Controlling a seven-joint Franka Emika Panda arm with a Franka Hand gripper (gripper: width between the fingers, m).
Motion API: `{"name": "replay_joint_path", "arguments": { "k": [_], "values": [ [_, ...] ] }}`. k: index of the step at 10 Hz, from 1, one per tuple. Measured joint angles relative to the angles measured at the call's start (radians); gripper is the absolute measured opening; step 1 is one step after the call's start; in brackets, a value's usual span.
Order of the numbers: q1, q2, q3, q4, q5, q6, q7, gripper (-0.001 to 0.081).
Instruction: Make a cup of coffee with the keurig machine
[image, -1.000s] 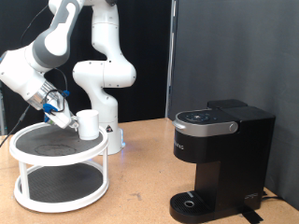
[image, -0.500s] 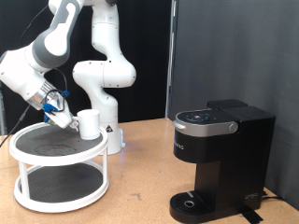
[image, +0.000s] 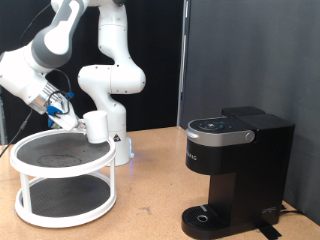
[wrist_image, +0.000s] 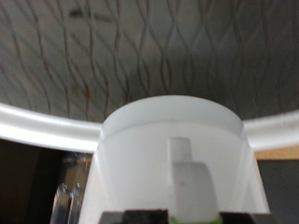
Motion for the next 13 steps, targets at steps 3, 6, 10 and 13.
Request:
{"name": "replay_joint_path", "arguments": {
  "k": [3, 6, 10, 13],
  "values": [
    [-0.006, -0.036, -0.001, 0.036, -0.023, -0.087, 0.003, 0.0007],
    [-0.005, -0.043, 0.002, 0.038, -0.01, -0.097, 0.021, 0.0007],
    [0.029, -0.041, 0.102, -0.007, 0.225, 0.079, 0.206, 0.0007],
    [0.08, -0.032, 0.196, -0.018, 0.371, 0.242, 0.319, 0.0007]
  ]
}}
